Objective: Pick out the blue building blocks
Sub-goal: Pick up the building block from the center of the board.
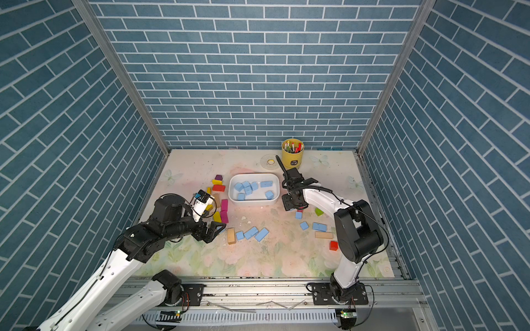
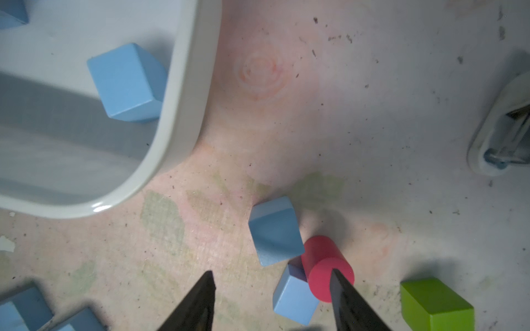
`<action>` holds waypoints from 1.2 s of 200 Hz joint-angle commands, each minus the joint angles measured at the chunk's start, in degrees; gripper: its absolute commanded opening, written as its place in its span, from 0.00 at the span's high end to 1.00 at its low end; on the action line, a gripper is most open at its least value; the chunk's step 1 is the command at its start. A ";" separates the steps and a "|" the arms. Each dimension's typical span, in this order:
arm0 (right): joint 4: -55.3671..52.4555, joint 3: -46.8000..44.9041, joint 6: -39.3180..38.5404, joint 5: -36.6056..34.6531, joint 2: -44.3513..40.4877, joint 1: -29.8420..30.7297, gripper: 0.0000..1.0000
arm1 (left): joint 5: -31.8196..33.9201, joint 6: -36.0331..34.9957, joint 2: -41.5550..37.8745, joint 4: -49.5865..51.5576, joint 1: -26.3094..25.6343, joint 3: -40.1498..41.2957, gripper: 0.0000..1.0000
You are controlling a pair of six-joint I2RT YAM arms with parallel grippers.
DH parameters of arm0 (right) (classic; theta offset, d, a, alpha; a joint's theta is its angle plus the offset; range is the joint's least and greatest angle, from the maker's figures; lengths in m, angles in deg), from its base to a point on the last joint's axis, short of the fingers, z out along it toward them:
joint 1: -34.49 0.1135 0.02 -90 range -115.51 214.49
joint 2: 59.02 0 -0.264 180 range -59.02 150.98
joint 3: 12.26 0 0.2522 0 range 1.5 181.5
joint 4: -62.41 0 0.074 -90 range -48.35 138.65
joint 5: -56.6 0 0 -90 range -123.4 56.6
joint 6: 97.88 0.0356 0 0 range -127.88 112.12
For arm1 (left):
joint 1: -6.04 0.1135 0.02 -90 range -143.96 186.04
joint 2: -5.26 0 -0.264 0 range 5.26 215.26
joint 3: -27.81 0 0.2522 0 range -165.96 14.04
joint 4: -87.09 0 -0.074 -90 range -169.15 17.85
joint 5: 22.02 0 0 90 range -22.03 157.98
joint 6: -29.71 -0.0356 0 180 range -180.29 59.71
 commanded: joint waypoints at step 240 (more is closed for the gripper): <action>-1.44 3.89 2.27 0.92 1.99 -0.07 0.84 | 0.35 -1.03 -0.48 1.25 0.00 0.46 0.01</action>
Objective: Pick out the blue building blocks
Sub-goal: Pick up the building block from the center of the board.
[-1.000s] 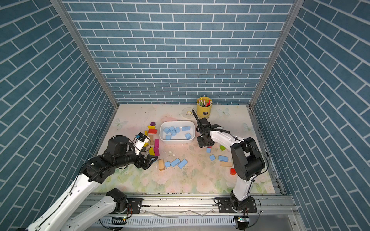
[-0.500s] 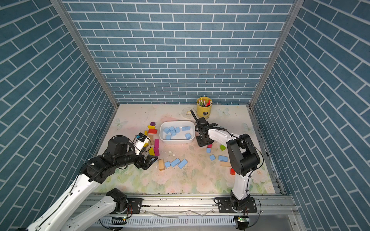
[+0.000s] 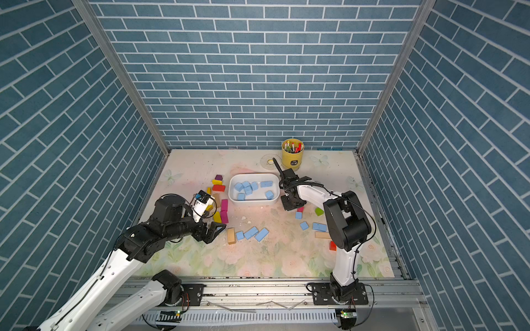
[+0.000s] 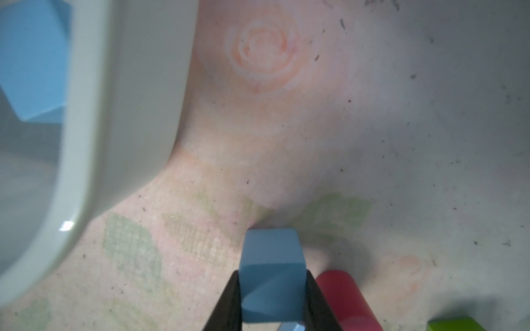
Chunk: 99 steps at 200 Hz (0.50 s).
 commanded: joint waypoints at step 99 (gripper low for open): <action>-5.71 12.87 5.66 2.65 -5.68 3.57 0.93 | 0.73 -0.96 -0.67 1.04 0.00 0.26 0.01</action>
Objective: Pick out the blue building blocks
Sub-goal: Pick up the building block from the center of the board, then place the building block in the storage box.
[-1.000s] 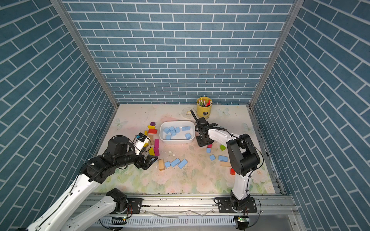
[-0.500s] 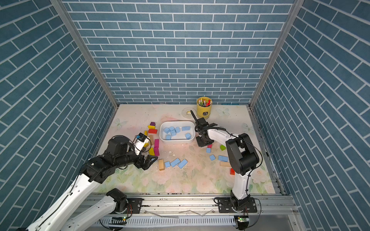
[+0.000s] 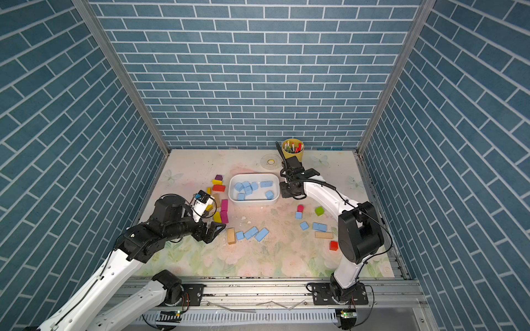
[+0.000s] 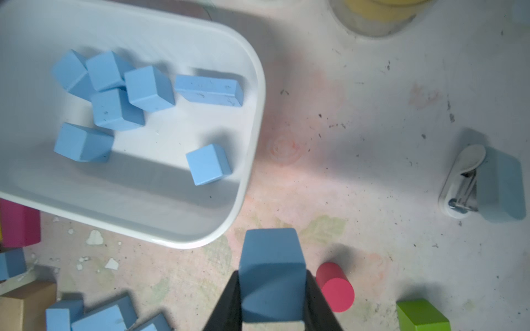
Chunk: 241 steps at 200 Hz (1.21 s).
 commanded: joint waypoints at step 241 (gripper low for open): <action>-14.42 37.41 4.30 -6.52 32.10 5.10 0.38 | 0.90 -1.03 -0.50 1.11 0.03 0.44 0.01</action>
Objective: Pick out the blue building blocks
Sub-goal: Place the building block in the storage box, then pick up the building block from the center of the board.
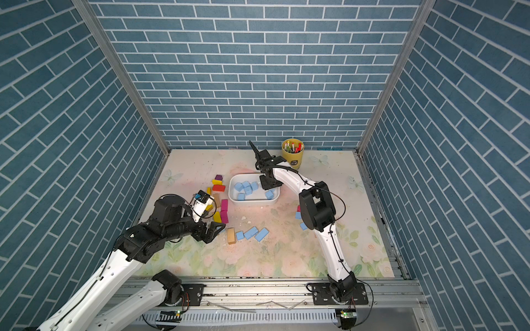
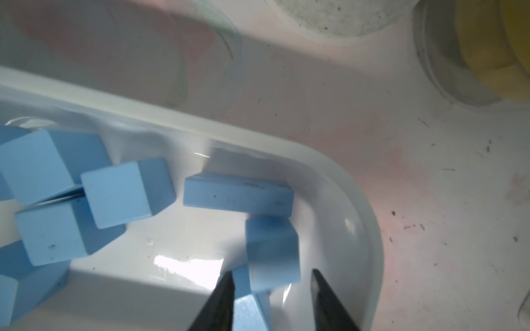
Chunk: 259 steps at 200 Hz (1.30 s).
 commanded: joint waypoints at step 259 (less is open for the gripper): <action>7.48 -44.97 -5.76 6.19 -43.79 11.58 0.01 | 1.04 -0.59 0.30 1.14 -0.03 0.53 0.01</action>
